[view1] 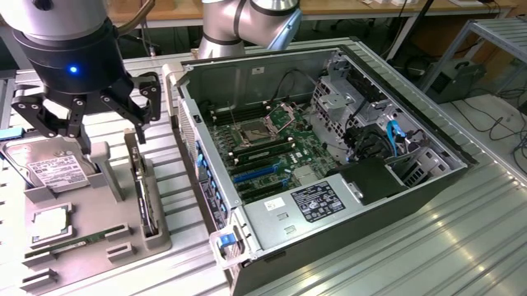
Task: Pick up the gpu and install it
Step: 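Pick up the gpu and move the gpu toward the slot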
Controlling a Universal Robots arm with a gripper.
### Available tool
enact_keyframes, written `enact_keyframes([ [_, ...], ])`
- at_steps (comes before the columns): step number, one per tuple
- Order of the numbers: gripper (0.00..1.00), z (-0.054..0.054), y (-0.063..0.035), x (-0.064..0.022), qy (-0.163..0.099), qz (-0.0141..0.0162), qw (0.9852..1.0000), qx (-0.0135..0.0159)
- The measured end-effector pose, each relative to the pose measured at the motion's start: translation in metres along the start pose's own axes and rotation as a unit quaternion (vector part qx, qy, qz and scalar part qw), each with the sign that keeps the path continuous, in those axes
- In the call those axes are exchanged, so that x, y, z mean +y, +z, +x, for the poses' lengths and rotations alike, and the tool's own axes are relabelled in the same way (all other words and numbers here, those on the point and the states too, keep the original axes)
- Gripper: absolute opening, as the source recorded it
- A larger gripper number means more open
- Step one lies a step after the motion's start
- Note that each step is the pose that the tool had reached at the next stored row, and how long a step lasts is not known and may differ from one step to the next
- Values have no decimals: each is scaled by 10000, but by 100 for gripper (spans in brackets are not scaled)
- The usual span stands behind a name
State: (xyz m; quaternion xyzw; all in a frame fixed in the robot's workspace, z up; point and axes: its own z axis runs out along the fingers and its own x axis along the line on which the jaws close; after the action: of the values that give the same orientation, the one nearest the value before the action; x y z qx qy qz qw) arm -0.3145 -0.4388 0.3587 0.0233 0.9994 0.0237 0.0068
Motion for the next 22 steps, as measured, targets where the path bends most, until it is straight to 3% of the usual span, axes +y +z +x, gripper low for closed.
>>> enact_keyframes([
  [22,72,-1,130,-62,0,0,10000,2],
])
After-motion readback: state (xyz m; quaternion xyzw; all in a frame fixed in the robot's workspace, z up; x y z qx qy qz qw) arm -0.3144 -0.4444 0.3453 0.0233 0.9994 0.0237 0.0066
